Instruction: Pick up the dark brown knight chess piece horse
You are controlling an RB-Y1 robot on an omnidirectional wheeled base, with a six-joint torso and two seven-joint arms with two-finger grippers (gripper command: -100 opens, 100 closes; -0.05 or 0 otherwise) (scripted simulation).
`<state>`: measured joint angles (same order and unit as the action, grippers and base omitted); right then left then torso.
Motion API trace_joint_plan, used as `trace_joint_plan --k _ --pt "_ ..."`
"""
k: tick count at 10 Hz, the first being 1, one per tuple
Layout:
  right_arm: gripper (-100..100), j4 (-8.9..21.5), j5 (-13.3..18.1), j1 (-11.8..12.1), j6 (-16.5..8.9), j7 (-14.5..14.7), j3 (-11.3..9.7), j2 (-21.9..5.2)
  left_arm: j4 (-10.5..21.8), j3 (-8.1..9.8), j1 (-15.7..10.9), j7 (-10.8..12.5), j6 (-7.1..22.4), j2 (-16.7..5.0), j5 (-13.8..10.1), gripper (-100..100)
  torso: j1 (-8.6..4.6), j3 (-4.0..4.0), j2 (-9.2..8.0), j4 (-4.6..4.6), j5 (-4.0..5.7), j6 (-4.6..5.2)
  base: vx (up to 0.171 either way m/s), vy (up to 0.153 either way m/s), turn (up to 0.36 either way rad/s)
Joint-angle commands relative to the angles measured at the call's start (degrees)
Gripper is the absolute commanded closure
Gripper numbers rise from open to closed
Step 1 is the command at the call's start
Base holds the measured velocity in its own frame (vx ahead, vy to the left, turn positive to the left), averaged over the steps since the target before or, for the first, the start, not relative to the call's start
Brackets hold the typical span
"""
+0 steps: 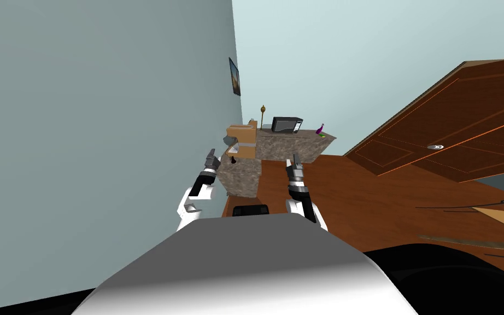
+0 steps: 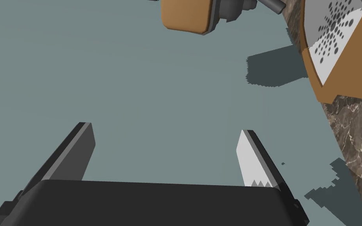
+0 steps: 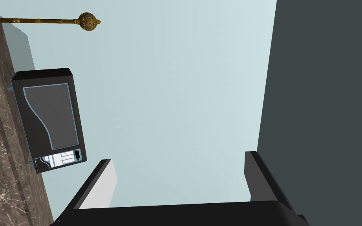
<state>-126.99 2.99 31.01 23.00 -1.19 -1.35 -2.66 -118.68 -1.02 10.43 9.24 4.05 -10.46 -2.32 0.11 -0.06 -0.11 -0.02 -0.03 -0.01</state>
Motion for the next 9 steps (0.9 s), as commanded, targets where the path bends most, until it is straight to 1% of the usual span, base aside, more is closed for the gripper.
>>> trace_joint_plan --k 1,2,3,4,5,6,7,8,9 --pt "0 0.0 0.0 0.0 0.0 0.0 0.0 0.0 1.4 0.45 -2.6 0.1 2.9 -0.3 -0.4 -100 0.0 0.0 0.0 0.0 0.0 0.0 -0.04 0.036 -0.003" --pt "0 0.0 0.0 0.0 0.0 0.0 0.0 0.0 1.4 0.45 -2.6 0.1 4.4 -0.3 -0.4 -100 0.02 0.0 -0.01 0.0 0.0 0.01 -0.029 0.028 -0.008" --pt "0 0.0 0.0 0.0 0.0 0.0 0.0 0.0 3.0 0.82 -4.9 0.2 6.0 -0.5 -0.7 -100 -0.01 0.0 0.01 0.0 0.0 0.0 -0.035 0.025 0.0" --pt "0 0.0 0.0 0.0 0.0 0.0 0.0 0.0 3.0 0.82 -4.9 0.2 7.7 -0.5 -0.7 -100 -0.01 0.0 0.0 0.0 0.0 0.0 -0.03 0.024 -0.002" --pt "0 0.0 0.0 0.0 0.0 0.0 0.0 0.0 4.6 1.2 -7.3 0.2 9.3 -0.7 -1.0 -100 -0.03 0.01 0.02 0.01 0.0 0.0 -0.028 0.032 0.001" --pt "0 0.0 0.0 0.0 0.0 0.0 0.0 0.0 4.6 1.2 -7.3 0.2 11.1 -0.7 -1.0 -100 0.0 0.01 0.02 0.0 0.0 0.0 -0.019 0.029 -0.001" --pt "0 0.0 0.0 0.0 0.0 0.0 0.0 0.0 6.2 1.56 -9.8 0.3 12.9 -0.9 -1.3 -100 -0.01 0.03 0.05 0.01 0.0 0.0 -0.023 0.035 0.009" --pt "0 0.0 0.0 0.0 0.0 0.0 0.0 0.0 6.2 1.56 -9.8 0.3 14.4 -0.9 -1.3 -100 0.02 0.04 0.06 0.01 0.0 0.0 -0.02 0.03 -0.002" --pt "0 0.0 0.0 0.0 0.0 0.0 0.0 0.0 8.0 1.91 -12.3 0.3 16.0 -1.0 -1.6 -100 0.0 0.03 0.05 0.01 0.0 -0.01 -0.025 0.026 0.012"
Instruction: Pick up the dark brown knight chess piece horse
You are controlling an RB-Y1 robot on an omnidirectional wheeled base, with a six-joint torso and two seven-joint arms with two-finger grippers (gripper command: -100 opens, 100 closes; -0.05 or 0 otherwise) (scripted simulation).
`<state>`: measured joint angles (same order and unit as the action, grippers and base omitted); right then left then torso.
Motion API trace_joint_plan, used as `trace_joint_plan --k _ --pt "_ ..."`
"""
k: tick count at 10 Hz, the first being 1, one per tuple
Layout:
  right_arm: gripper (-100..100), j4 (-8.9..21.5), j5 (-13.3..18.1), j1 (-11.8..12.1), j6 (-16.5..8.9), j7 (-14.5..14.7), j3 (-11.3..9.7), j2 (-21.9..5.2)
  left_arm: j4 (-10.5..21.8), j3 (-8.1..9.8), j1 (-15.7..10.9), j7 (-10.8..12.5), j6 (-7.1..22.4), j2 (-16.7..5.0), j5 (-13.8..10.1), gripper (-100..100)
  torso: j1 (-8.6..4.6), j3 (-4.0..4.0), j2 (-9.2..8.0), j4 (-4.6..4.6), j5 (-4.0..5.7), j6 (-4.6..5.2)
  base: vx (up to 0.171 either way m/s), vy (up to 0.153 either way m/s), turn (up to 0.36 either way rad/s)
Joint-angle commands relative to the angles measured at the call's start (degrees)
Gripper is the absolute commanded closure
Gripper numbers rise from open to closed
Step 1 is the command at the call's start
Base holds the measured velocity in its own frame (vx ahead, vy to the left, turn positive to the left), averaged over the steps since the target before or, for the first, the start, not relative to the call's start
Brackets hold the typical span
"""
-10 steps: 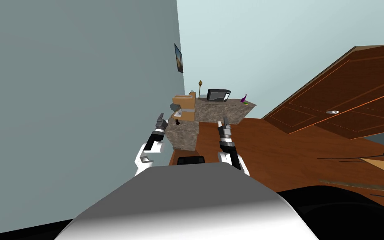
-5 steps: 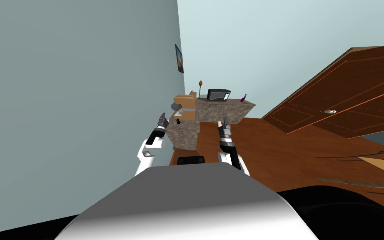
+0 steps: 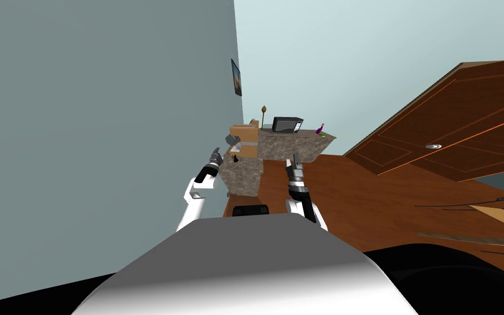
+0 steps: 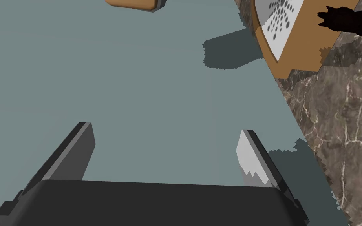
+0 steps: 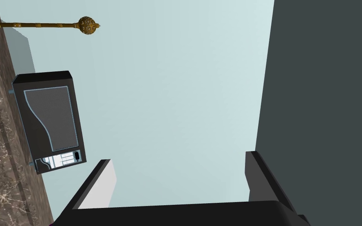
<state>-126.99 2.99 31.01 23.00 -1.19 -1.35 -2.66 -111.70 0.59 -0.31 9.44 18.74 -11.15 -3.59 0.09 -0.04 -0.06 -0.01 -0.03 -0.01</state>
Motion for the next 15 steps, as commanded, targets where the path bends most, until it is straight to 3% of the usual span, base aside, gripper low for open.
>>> trace_joint_plan --k 1,2,4,5,6,7,8,11,14,15 --pt "0 0.0 0.0 0.0 0.0 0.0 0.0 0.0 1.0 0.31 -1.5 0.1 2.9 -0.3 -0.3 -100 0.0 0.0 0.0 0.0 0.0 0.0 -0.02 0.019 0.003" --pt "0 0.0 0.0 0.0 0.0 0.0 0.0 0.0 2.9 0.64 -3.9 0.1 4.5 -0.4 -0.6 -100 -0.02 0.0 0.01 0.0 0.0 0.0 -0.019 0.021 0.016" --pt "0 0.0 0.0 0.0 0.0 0.0 0.0 0.0 2.9 0.64 -4.1 0.1 6.3 -0.4 -0.6 -100 -0.02 0.02 0.04 0.01 0.0 -0.01 -0.008 0.015 0.002" --pt "0 0.0 0.0 0.0 0.0 0.0 0.0 0.0 4.8 0.96 -6.6 0.1 8.6 -0.5 -0.8 -100 -0.06 0.03 0.06 0.01 0.01 -0.01 -0.008 0.014 0.028" --pt "0 0.0 0.0 0.0 0.0 0.0 0.0 0.0 4.8 0.96 -6.6 0.1 9.6 -0.5 -0.8 -100 -0.05 0.04 0.06 0.01 0.01 0.0 -0.008 0.016 0.005" --pt "0 0.0 0.0 0.0 0.0 0.0 0.0 0.0 6.7 1.27 -9.1 0.1 11.4 -0.6 -1.0 -100 -0.05 0.03 0.06 0.01 0.01 0.0 -0.009 0.021 0.021" --pt "0 0.0 0.0 0.0 0.0 0.0 0.0 0.0 6.7 1.27 -9.2 0.1 12.9 -0.6 -1.0 -100 -0.03 0.03 0.06 0.01 0.01 0.0 -0.005 0.018 0.009" --pt "0 0.0 0.0 0.0 0.0 0.0 0.0 0.0 10.8 1.82 -14.2 0.1 17.9 -0.6 -1.4 -100 -0.05 0.05 0.09 0.02 0.01 -0.01 0.0 0.017 0.025" --pt "0 0.0 0.0 0.0 0.0 0.0 0.0 0.0 13.0 2.07 -16.9 0.0 22.2 -0.5 -1.5 -100 -0.06 0.07 0.13 0.03 0.01 -0.01 0.007 0.01 0.024" --pt "0 0.0 0.0 0.0 0.0 0.0 0.0 0.0 15.1 2.29 -19.4 0.0 23.8 -0.4 -1.6 -100 -0.08 0.07 0.12 0.03 0.01 -0.01 0.014 0.009 0.048"
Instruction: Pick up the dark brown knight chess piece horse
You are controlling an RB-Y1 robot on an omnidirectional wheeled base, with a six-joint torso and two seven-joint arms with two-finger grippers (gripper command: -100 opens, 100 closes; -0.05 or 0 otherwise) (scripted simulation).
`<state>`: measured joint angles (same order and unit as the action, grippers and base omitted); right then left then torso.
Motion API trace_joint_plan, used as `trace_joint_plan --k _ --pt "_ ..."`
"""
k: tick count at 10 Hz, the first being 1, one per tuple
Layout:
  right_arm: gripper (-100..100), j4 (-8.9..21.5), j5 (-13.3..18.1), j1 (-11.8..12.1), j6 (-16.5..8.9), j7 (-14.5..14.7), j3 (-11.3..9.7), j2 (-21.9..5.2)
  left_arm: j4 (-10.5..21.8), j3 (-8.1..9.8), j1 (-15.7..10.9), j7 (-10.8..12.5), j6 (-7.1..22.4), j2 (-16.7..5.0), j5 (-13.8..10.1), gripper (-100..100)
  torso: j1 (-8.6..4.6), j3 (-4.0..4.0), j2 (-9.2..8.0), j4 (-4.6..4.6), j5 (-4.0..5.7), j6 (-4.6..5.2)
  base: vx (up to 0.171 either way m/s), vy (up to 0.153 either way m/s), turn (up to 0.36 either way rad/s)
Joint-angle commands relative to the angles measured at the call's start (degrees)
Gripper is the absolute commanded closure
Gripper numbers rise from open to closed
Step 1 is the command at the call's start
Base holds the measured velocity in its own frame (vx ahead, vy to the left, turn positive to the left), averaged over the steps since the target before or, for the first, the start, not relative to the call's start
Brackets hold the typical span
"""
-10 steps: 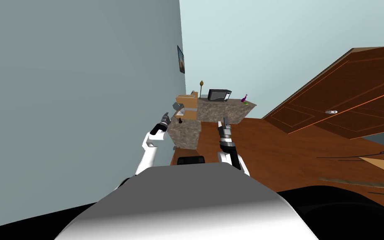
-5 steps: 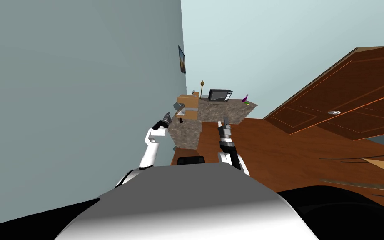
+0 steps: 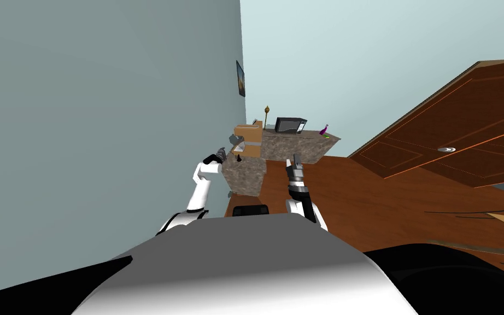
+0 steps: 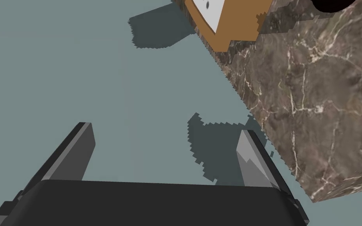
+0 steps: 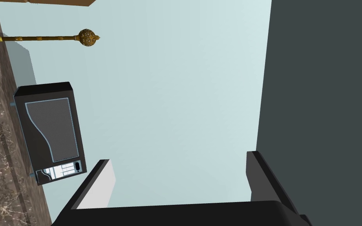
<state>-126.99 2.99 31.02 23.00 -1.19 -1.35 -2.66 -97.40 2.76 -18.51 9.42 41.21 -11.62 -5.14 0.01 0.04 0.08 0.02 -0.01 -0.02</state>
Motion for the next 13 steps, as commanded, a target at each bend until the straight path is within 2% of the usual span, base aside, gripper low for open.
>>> trace_joint_plan --k 1,2,3,4,5,6,7,8,9,10,11,13 --pt "0 0.0 0.0 0.0 0.0 0.0 0.0 0.0 0.8 0.12 -1.2 0.0 2.7 0.1 -0.1 -100 0.0 0.0 0.0 0.0 0.0 0.0 0.014 0.006 0.016" --pt "0 0.0 0.0 0.0 0.0 0.0 0.0 0.0 3.0 0.32 -3.6 -0.1 4.3 0.3 -0.1 -100 0.0 0.0 -0.01 0.0 0.0 0.0 0.017 0.008 0.039" --pt "0 0.0 0.0 0.0 0.0 0.0 0.0 0.0 3.0 0.32 -3.6 -0.1 5.6 0.3 -0.1 -100 0.0 0.01 0.01 0.0 0.0 0.0 0.016 0.005 0.02" --pt "0 0.0 0.0 0.0 0.0 0.0 0.0 0.0 5.2 0.51 -6.0 -0.2 7.6 0.5 -0.2 -100 -0.01 0.0 0.0 0.01 0.0 0.0 0.023 0.005 0.053" --pt "0 0.0 0.0 0.0 0.0 0.0 0.0 0.0 5.2 0.51 -6.0 -0.2 8.4 0.5 -0.2 -100 -0.02 0.02 0.03 0.01 0.0 0.0 0.022 0.001 0.02" --pt "0 0.0 0.0 0.0 0.0 0.0 0.0 0.0 7.4 0.67 -8.3 -0.2 10.5 0.8 -0.2 -100 -0.02 0.02 0.02 0.01 0.0 0.0 0.028 0.002 0.047" --pt "0 0.0 0.0 0.0 0.0 0.0 0.0 0.0 7.4 0.67 -8.3 -0.2 11.1 0.8 -0.2 -100 -0.02 0.03 0.04 0.01 0.0 0.0 0.022 0.0 0.025" --pt "0 0.0 0.0 0.0 0.0 0.0 0.0 0.0 9.6 0.82 -10.5 -0.3 13.4 1.2 -0.3 -100 -0.03 0.02 0.03 0.01 0.0 0.0 0.03 0.004 0.041" --pt "0 0.0 0.0 0.0 0.0 0.0 0.0 0.0 9.6 0.82 -10.5 -0.3 13.7 1.2 -0.3 -100 -0.02 0.03 0.06 0.02 0.0 0.0 0.029 -0.003 0.025" --pt "0 0.0 0.0 0.0 0.0 0.0 0.0 0.0 11.8 0.96 -12.6 -0.4 15.9 1.6 -0.3 -100 -0.04 0.03 0.05 0.02 0.0 0.0 0.035 -0.007 0.066" --pt "0 0.0 0.0 0.0 0.0 0.0 0.0 0.0 11.8 0.96 -12.6 -0.4 16.1 1.6 -0.3 -100 -0.06 0.04 0.07 0.02 0.01 0.0 0.03 -0.008 0.023" --pt "0 0.0 0.0 0.0 0.0 0.0 0.0 0.0 15.6 1.18 -16.5 -0.6 19.8 2.6 -0.2 -100 -0.05 0.04 0.06 0.02 0.01 0.0 0.045 -0.007 0.066"
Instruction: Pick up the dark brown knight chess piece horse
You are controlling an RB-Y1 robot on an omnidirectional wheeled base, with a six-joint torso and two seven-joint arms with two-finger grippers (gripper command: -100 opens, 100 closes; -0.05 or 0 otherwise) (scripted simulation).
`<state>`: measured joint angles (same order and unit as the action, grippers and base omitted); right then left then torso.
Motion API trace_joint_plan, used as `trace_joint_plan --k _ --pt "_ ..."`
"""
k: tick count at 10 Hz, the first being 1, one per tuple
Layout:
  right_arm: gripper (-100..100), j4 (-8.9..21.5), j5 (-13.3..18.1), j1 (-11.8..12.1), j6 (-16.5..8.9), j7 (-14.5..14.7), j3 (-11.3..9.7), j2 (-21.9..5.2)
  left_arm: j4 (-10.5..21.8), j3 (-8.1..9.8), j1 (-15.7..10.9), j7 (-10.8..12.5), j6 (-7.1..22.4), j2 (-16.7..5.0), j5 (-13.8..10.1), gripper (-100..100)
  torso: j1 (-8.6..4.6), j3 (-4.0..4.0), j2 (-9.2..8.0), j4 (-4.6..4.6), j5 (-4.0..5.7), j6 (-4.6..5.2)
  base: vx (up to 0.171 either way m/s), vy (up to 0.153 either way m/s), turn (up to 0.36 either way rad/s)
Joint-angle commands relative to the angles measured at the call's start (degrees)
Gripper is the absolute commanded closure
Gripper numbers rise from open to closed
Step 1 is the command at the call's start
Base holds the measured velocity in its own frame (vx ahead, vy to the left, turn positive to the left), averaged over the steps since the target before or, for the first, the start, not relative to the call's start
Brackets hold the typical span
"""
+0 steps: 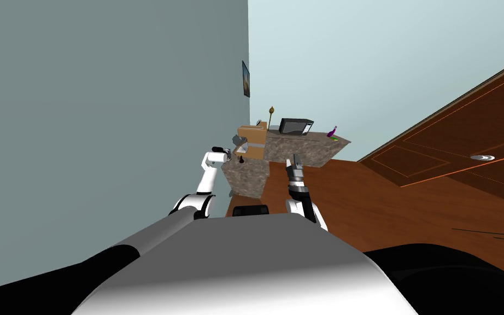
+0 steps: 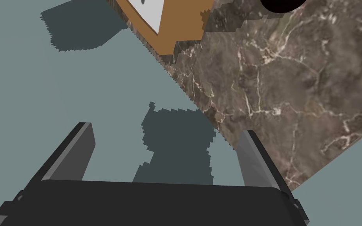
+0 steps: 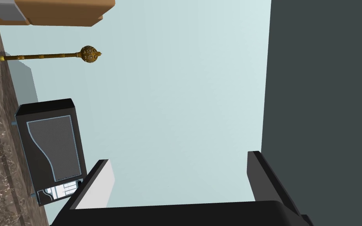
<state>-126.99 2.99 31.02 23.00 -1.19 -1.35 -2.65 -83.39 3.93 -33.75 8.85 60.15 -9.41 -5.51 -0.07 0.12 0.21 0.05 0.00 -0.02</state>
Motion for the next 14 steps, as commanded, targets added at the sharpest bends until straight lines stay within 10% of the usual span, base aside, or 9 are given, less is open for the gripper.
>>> trace_joint_plan --k 1,14 --pt "0 0.0 0.0 0.0 0.0 0.0 0.0 0.0 1.9 0.01 -1.2 0.0 1.6 0.4 0.1 -100 0.0 0.0 0.0 0.0 0.0 0.0 0.047 -0.016 0.024" --pt "0 0.0 0.0 0.0 0.0 0.0 0.0 0.0 15.5 0.65 -9.7 -0.8 14.6 8.3 0.1 -100 -0.09 0.17 0.26 0.08 0.02 0.01 0.074 -0.021 0.029"
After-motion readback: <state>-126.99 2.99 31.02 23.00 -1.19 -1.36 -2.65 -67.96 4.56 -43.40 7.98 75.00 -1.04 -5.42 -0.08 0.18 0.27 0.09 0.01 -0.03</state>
